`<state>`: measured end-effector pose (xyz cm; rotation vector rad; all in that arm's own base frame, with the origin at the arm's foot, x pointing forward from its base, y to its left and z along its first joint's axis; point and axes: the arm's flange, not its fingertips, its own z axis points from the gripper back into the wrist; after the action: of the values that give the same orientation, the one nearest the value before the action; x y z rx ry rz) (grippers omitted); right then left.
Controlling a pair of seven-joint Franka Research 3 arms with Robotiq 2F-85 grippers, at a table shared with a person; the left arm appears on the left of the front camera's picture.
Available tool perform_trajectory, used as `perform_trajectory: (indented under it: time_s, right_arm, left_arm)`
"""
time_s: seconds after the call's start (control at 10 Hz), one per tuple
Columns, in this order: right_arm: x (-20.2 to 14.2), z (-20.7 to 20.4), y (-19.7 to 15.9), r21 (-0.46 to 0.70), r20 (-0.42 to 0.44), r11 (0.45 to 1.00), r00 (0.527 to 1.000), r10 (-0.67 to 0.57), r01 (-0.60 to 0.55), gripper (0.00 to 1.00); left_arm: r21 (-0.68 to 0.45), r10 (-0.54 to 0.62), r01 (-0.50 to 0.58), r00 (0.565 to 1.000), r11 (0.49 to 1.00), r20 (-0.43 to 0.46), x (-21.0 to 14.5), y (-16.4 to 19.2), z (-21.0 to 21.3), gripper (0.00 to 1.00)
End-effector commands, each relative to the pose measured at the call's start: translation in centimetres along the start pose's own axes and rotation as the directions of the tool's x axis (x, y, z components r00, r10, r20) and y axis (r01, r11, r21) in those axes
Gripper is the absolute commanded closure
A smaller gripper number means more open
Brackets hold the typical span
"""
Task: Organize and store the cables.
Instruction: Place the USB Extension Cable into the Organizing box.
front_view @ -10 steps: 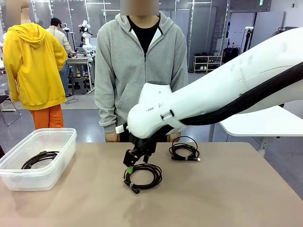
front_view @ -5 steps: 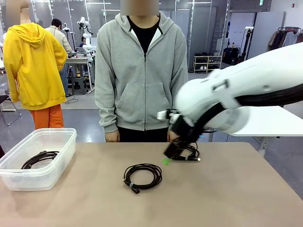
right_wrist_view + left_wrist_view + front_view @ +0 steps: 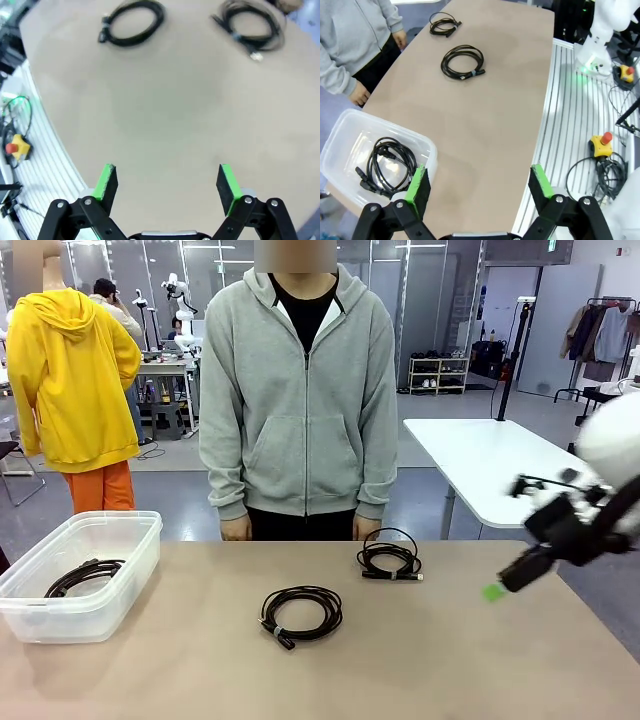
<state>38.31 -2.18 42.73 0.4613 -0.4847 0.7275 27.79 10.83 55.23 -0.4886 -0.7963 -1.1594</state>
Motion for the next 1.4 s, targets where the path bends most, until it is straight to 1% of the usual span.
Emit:
perform_trajectory:
  time_s: [0.0,0.1,0.2,0.4,0.5,0.6,0.9,1.0,1.1,1.2,1.3]
  right_arm:
    - [-5.5,2.8,-1.4,-0.065,0.052,0.998,0.999,0.015,-0.011,0.0]
    - [-8.1,4.2,-2.3,-0.053,0.093,0.999,0.996,0.009,-0.004,0.0]
    - [-10.2,5.0,-2.9,0.014,0.16,0.997,0.984,0.079,-0.082,0.0]
    - [-12.5,4.2,-3.8,0.009,0.184,0.983,0.966,0.18,-0.185,0.0]
    - [-13.0,3.1,-4.4,0.024,0.181,0.974,0.959,0.217,-0.225,0.0]
    - [-10.2,7.0,-6.0,-0.021,0.154,0.994,0.982,0.107,-0.105,0.0]
    - [-10.2,7.0,-6.0,-0.021,0.154,0.994,0.982,0.107,-0.105,0.0]
    - [-10.2,7.0,-6.0,-0.021,0.154,0.994,0.982,0.107,-0.105,0.0]
    - [-10.2,7.0,-6.0,-0.021,0.154,0.994,0.982,0.107,-0.105,0.0]
    - [-10.2,7.0,-6.0,-0.021,0.154,0.994,0.982,0.107,-0.105,0.0]
    - [-10.2,7.0,-6.0,-0.021,0.154,0.994,0.982,0.107,-0.105,0.0]
  left_arm:
    - [0.005,-0.004,0.004,1.0,1.0,0.008,0.2,0.2,0.1,0.0]
    - [0.005,-0.004,0.004,1.0,1.0,0.008,0.2,0.2,0.1,0.0]
    - [0.005,-0.004,0.004,1.0,1.0,0.008,0.2,0.2,0.1,0.0]
    - [0.005,-0.004,0.004,1.0,1.0,0.008,0.2,0.2,0.1,0.0]
    - [0.005,-0.004,0.004,1.0,1.0,0.008,0.2,0.2,0.1,0.0]
    - [0.005,-0.004,0.004,1.0,1.0,0.008,0.2,0.2,0.1,0.0]
    - [0.0,0.0,0.0,1.0,1.0,0.0,0.0,0.0,0.0,0.0]
    - [-0.068,-0.051,0.046,0.996,0.997,-0.071,2.2,-0.7,-1.5,0.0]
    - [-0.142,-0.07,0.058,0.994,0.988,-0.082,4.9,-0.4,-4.7,0.0]
    - [-0.226,-0.044,0.02,0.994,0.974,-0.1,7.4,0.2,-9.4,0.0]
    - [-0.308,-0.036,0.006,0.995,0.951,-0.092,9.4,0.2,-13.8,0.0]
